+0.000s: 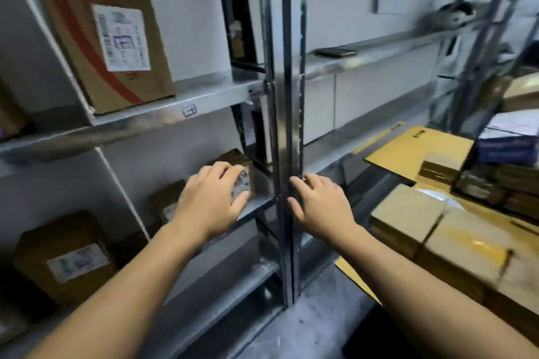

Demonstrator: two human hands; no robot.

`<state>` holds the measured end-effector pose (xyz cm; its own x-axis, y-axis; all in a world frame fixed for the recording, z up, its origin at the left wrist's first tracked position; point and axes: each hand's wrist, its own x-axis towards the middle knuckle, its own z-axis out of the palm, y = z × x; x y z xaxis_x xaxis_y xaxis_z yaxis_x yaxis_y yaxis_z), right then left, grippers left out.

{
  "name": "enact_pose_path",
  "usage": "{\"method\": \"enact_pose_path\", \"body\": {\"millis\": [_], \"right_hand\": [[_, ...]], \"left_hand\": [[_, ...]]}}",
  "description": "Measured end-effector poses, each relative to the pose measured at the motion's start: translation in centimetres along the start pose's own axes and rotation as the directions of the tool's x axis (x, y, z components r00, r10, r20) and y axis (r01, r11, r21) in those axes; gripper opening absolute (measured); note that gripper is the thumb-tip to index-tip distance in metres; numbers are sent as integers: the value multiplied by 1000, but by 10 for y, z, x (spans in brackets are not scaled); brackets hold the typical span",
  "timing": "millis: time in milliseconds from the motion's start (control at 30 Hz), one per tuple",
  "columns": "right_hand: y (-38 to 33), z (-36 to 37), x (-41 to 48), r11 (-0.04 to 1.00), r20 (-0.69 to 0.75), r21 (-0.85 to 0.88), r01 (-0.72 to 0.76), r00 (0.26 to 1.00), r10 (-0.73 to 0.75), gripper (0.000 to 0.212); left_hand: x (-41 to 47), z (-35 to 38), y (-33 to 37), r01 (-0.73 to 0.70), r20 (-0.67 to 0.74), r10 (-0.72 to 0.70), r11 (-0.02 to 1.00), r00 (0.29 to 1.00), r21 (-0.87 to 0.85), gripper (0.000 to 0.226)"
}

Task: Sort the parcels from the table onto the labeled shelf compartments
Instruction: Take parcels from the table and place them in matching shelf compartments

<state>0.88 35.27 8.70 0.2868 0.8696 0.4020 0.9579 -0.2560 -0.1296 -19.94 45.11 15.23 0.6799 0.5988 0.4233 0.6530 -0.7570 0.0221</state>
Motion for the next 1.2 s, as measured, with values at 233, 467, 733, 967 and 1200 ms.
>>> {"method": "enact_pose_path", "body": {"millis": [233,467,733,967,1200], "right_hand": [[105,-23,-133,916,188,-190,-354,903,388,46],[190,-49,-239,704,206,-177,-688,673,710,47],[290,-40,-304,582,251,-206,-787,532,809,53],[372,-16,-324,463,275,4,-886,446,852,59],[406,4,-339,290,380,248,-924,368,848,64]], "left_hand": [[6,79,126,-255,175,281,954,944,-157,49],[8,127,265,-472,249,543,832,802,-293,48],[11,188,404,-529,313,653,749,689,-399,48],[20,238,494,-518,434,648,762,626,-389,46],[18,269,535,-450,521,581,814,626,-367,43]]}}
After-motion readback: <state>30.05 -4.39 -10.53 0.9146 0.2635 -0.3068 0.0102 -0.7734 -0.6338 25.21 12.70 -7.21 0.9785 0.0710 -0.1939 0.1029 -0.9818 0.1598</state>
